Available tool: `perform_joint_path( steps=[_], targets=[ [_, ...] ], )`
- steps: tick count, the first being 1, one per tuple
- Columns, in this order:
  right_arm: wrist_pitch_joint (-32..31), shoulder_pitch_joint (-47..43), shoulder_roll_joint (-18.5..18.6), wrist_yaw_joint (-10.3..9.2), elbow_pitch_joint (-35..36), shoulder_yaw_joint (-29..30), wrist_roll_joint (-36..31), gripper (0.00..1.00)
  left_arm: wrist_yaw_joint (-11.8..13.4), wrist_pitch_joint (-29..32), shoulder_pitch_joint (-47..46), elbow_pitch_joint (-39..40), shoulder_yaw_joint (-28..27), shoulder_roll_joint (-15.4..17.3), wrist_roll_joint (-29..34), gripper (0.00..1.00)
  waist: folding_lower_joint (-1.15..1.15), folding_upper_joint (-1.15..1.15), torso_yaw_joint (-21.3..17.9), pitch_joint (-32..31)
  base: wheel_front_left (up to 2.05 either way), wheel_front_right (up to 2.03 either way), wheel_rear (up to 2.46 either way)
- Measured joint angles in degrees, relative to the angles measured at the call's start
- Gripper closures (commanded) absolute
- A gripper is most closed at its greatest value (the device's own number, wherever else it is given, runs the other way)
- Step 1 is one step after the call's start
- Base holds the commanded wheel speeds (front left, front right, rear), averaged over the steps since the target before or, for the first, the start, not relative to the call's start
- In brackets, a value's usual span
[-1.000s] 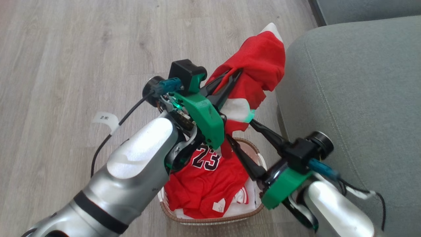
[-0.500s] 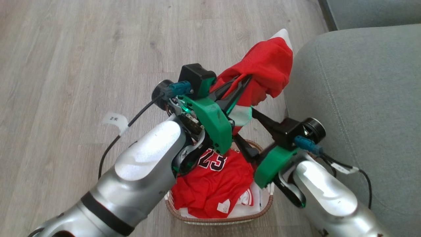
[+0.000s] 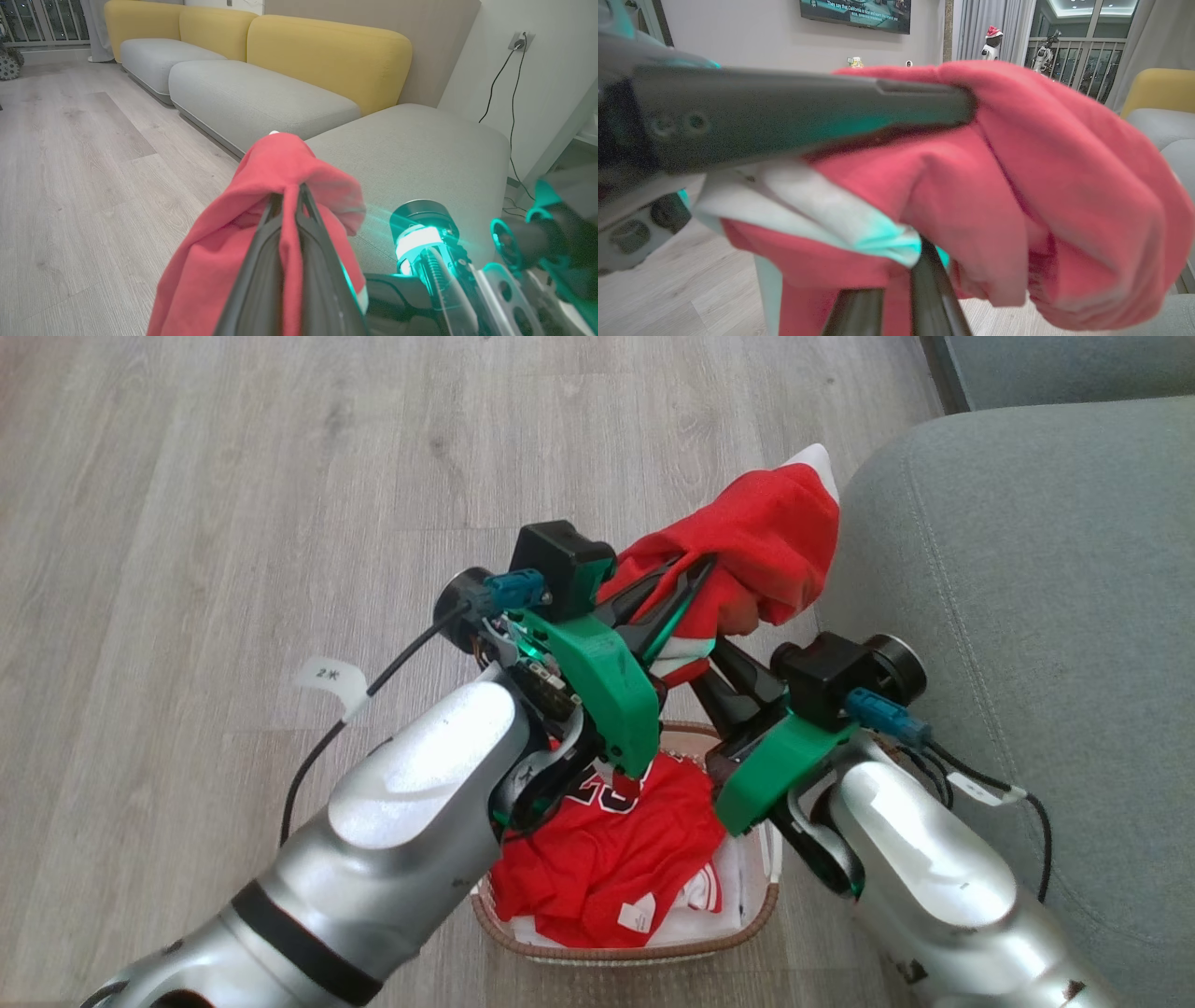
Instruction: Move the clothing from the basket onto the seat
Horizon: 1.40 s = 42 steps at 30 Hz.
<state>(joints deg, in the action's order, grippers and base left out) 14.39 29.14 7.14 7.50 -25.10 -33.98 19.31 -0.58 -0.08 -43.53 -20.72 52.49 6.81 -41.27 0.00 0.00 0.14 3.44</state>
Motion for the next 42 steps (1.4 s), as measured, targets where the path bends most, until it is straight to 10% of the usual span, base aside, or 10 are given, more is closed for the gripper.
perform_joint_path(
  steps=[13,17,42],
  targets=[
    [0.0,-8.0,0.6,0.01,8.5,7.8,0.2,1.0,0.2,-0.9,0.2,-1.8,-0.2,0.6,-0.8,0.99,0.0,0.0,-0.9,-0.2,0.0,0.0,0.0],
    [0.0,-10.3,1.1,0.01,11.2,11.5,-0.2,1.0,0.6,-1.1,0.5,-1.8,-0.1,0.8,-0.8,0.0,0.0,0.0,-1.8,-0.3,0.0,0.0,0.0],
    [0.1,-14.5,3.7,0.0,23.5,26.3,3.4,1.0,1.9,-1.6,3.7,5.7,2.2,4.0,0.1,0.0,0.0,0.0,-16.2,1.1,0.0,0.0,0.0]
  ],
)
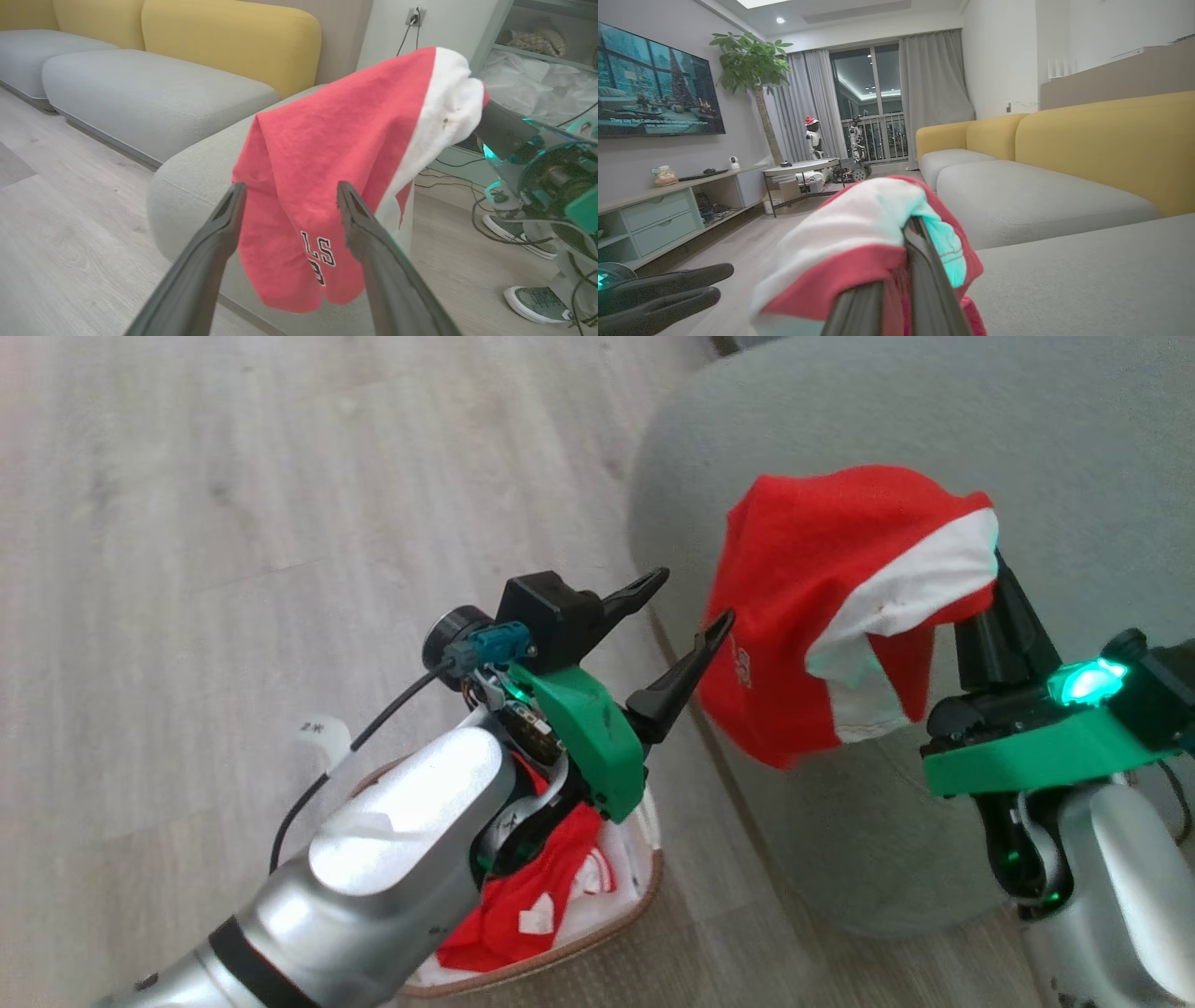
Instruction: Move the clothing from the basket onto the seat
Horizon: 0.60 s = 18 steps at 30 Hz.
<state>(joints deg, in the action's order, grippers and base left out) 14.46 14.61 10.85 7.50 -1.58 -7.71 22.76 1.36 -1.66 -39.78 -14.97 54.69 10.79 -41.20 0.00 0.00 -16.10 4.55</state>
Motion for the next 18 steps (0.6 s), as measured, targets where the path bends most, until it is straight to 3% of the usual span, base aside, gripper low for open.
perform_joint_path(
  steps=[8,18],
  targets=[
    [0.0,-1.4,0.2,0.0,3.6,0.3,1.1,1.0,0.4,-0.8,0.0,0.5,0.3,0.5,0.7,0.0,0.0,0.0,-6.7,1.7,0.0,0.0,0.0],
    [0.0,-4.2,0.3,0.0,7.0,1.9,1.5,1.0,0.5,-1.4,0.0,0.7,0.7,1.0,1.3,0.0,0.0,0.0,-11.0,3.1,0.0,0.0,0.0]
  ],
)
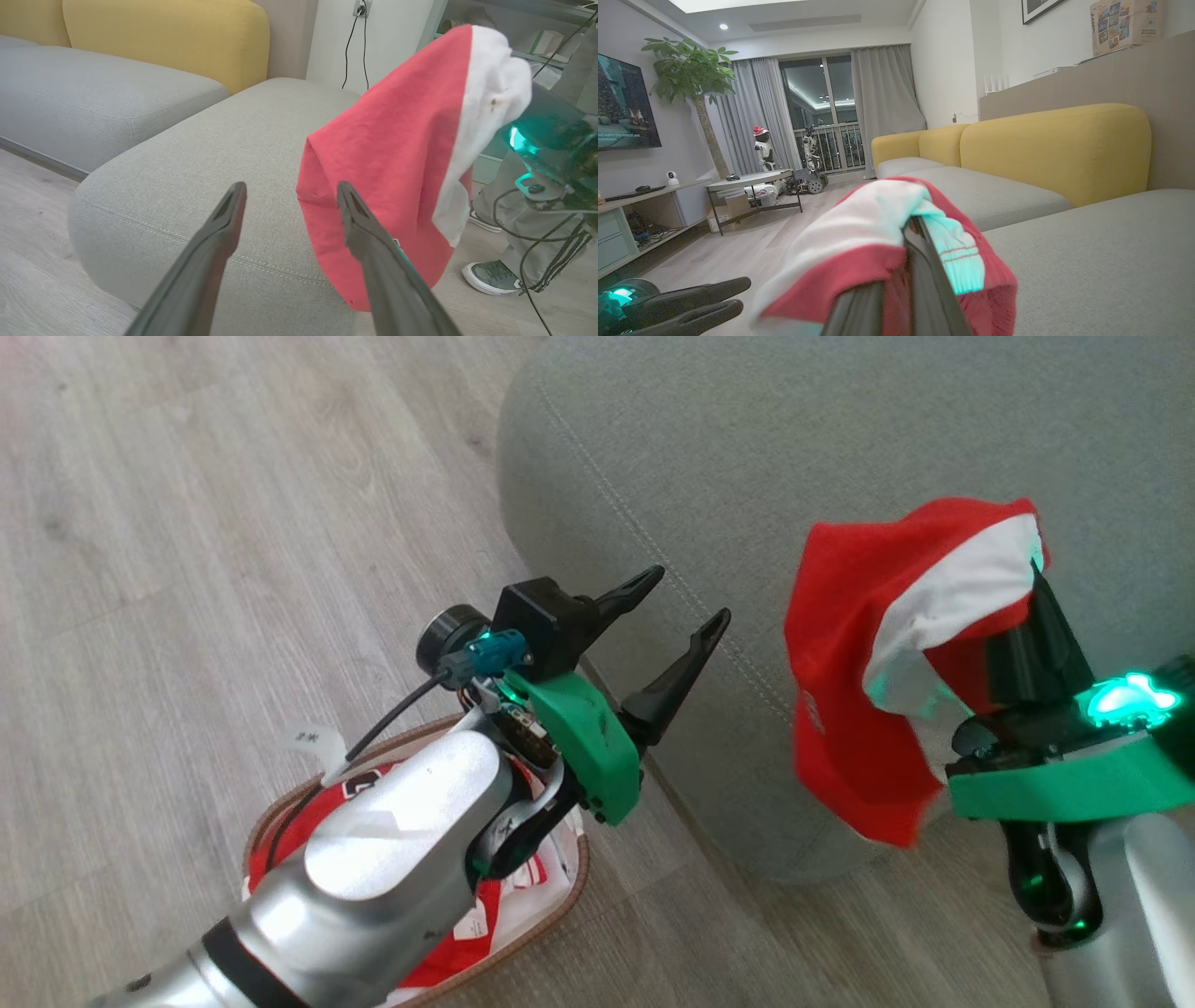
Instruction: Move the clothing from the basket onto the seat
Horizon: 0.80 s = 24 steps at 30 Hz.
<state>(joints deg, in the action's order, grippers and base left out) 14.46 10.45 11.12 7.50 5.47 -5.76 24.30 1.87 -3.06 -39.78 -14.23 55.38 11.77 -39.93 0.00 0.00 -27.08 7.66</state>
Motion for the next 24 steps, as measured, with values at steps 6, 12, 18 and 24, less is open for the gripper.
perform_joint_path(
  steps=[6,12,18,24],
  targets=[
    [0.0,-0.5,0.4,0.0,1.0,0.4,0.3,1.0,0.2,0.0,0.0,0.2,0.2,0.0,0.0,0.0,0.0,0.0,-0.9,0.4,0.0,0.0,0.0],
    [0.0,3.0,2.4,0.0,0.1,1.7,0.6,1.0,0.2,0.0,-0.2,0.9,0.9,0.1,0.0,0.0,0.0,0.0,-0.6,2.0,0.0,0.0,0.0],
    [0.0,13.0,5.7,0.0,-3.1,2.1,2.0,1.0,0.1,1.1,-2.0,1.3,1.2,0.6,0.5,0.0,0.0,0.0,0.6,4.8,0.0,0.0,0.0],
    [0.0,22.3,9.7,0.0,-8.9,3.1,3.6,1.0,0.0,2.7,-4.6,2.9,1.4,0.8,1.3,0.0,0.0,0.0,2.1,8.6,0.0,0.0,0.0]
  ],
)
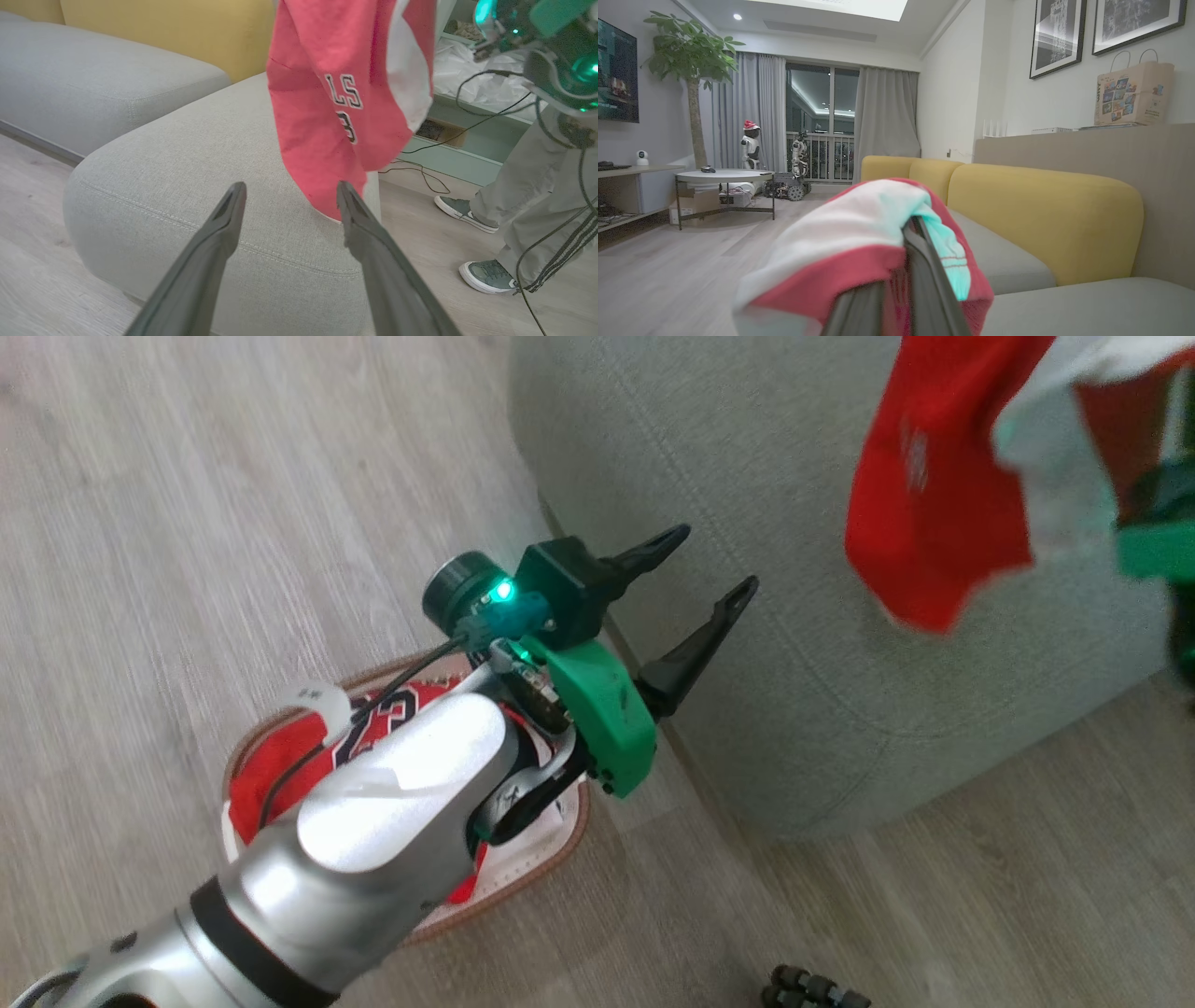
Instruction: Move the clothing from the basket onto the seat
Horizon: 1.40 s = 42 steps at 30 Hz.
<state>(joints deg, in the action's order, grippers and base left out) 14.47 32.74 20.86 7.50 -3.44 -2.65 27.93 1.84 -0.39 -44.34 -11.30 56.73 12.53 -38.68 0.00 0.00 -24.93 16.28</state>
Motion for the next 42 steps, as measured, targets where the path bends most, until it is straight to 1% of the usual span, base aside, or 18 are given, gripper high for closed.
perform_joint_path(
  steps=[4,8,17,19,21,25,28,33,36,38,42],
  targets=[
    [0.0,5.3,4.0,0.0,-3.0,0.4,0.0,1.0,-0.1,1.4,-2.5,1.0,0.6,0.2,2.1,0.0,0.0,0.0,1.2,3.1,0.0,0.0,0.0],
    [0.1,10.5,6.7,0.01,-6.8,1.1,0.5,1.0,-0.3,2.5,-5.5,2.6,0.7,0.3,2.7,0.0,0.0,0.0,2.4,6.7,0.0,0.0,0.0],
    [0.2,17.5,13.2,0.01,-19.0,4.7,1.5,1.0,-0.9,3.9,-10.5,4.1,1.9,0.0,4.8,0.0,-0.01,0.0,5.3,15.1,0.0,0.0,0.0],
    [0.2,18.6,14.2,0.01,-21.6,5.5,1.5,1.0,-1.3,4.2,-11.6,4.2,1.9,-0.2,5.1,0.0,-0.01,0.0,6.0,16.8,0.0,0.0,0.0],
    [0.2,19.2,14.6,0.01,-23.0,5.7,1.3,1.0,-1.3,4.3,-12.1,4.3,1.9,-0.3,5.2,0.0,-0.01,0.0,6.4,17.7,0.0,0.0,0.0],
    [-0.1,21.6,16.1,0.01,-28.3,5.6,0.7,1.0,-1.4,4.3,-13.8,4.3,1.9,-0.6,5.4,0.0,-0.01,0.0,7.9,20.7,0.0,0.0,0.0],
    [-2.0,23.1,17.2,0.01,-31.4,3.8,-0.2,1.0,-1.5,4.3,-14.7,4.3,1.9,-0.9,5.8,0.0,-0.01,0.0,9.2,22.6,0.0,0.0,0.0],
    [-4.8,25.8,17.3,0.01,-36.0,-1.1,-1.2,1.0,-1.9,3.8,-15.3,3.8,1.9,-1.2,5.8,0.0,-0.01,0.0,11.0,24.6,0.0,0.0,0.0],
    [-8.6,26.9,17.2,0.01,-39.5,-3.6,-1.2,1.0,-1.9,3.3,-15.3,3.4,1.9,-1.3,5.7,0.0,-0.01,0.0,11.8,24.9,0.0,0.0,0.0],
    [-12.7,27.4,17.2,0.01,-41.9,-5.5,-1.0,1.0,-1.9,3.2,-15.3,3.2,1.8,-1.4,5.7,0.0,-0.01,0.0,12.2,24.8,0.0,0.0,0.0],
    [-17.9,27.7,17.2,0.01,-43.6,-8.9,1.5,1.0,-1.9,2.5,-15.3,2.6,1.8,-1.7,5.6,0.0,0.0,0.0,12.5,24.2,0.0,0.0,0.0]
  ],
)
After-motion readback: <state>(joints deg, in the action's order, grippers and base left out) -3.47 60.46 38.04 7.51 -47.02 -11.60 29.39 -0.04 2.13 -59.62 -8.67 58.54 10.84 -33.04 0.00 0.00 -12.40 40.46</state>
